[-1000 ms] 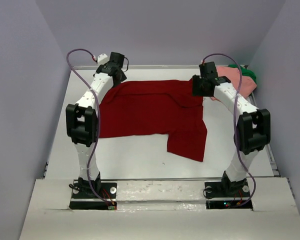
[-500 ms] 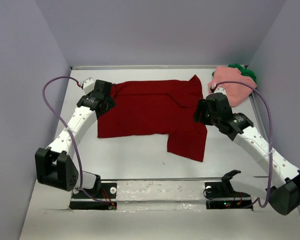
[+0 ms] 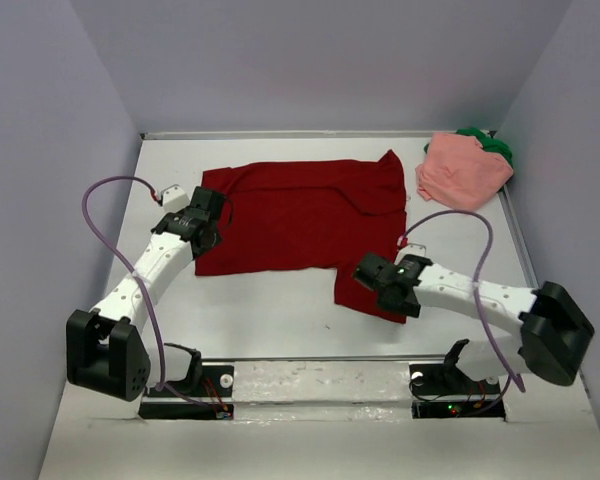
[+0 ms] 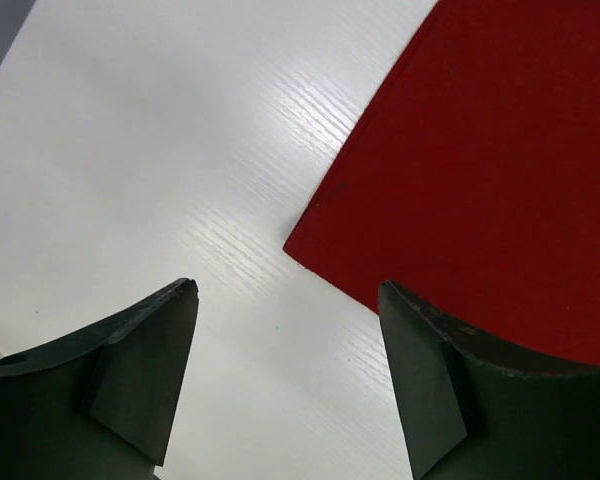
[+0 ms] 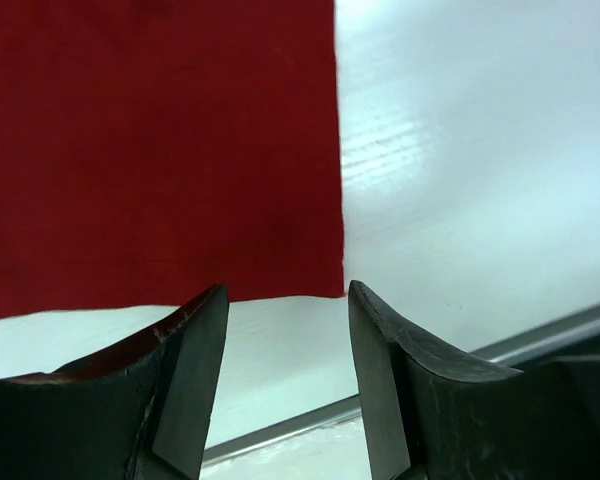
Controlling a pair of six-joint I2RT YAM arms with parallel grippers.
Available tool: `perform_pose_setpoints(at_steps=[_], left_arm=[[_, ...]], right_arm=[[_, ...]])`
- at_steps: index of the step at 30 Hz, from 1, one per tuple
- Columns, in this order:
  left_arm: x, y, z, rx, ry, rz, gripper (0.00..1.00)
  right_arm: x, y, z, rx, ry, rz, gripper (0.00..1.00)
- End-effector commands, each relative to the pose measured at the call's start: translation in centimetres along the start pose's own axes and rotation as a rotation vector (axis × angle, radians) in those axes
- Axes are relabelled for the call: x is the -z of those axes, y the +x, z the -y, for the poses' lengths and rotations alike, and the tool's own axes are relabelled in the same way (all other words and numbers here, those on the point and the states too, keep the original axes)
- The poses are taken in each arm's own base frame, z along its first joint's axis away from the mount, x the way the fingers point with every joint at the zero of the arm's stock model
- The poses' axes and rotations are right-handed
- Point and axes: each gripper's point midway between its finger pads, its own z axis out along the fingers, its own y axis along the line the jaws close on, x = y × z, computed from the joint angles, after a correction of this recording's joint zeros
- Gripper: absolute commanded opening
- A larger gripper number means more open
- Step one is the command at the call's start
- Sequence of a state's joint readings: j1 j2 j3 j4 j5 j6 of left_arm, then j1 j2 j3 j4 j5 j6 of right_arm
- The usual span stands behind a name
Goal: Fold and stack the t-shirts
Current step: Fold the tshirt
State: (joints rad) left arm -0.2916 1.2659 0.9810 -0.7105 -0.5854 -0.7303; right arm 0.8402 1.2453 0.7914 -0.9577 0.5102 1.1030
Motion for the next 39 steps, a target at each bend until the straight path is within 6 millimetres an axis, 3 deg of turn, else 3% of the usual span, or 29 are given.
perform_pose_setpoints(at_steps=[1, 6, 9, 13, 21, 24, 29, 39], left_arm=[[1.2, -2.4, -1.1, 0.019, -0.074, 0.089, 0.83], [1.5, -2.7, -0.1, 0.014, -0.022, 0.089, 0.82], [1.1, -2.5, 0.3, -0.002, -0.006, 0.086, 0.83], [0.6, -2.0, 0.8, -0.028, 0.003, 0.071, 0.83], [1.3, -2.4, 1.4, -0.029, 0.047, 0.070, 0.83], [1.6, -2.6, 1.5, -0.031, 0.062, 0.073, 0.82], [2.2, -3.1, 1.5, -0.030, 0.077, 0.082, 0.82], [2.4, -2.9, 1.5, -0.030, 0.091, 0.075, 0.82]], right_arm=[[0.8, 1.6, 1.9, -0.031, 0.246, 0.075, 0.57], [0.9, 3.8, 0.9, -0.065, 0.230, 0.043, 0.56], [1.0, 3.9, 0.6, -0.109, 0.201, 0.047, 0.54], [1.2, 3.8, 1.7, -0.138, 0.237, 0.056, 0.54], [1.3, 3.4, 1.6, -0.246, 0.167, 0.082, 0.50], [0.5, 3.2, 2.2, -0.280, 0.170, 0.072, 0.48], [-1.5, 3.5, 1.5, -0.327, 0.091, 0.009, 0.47], [-2.7, 2.9, -0.2, -0.276, 0.053, -0.015, 0.45]])
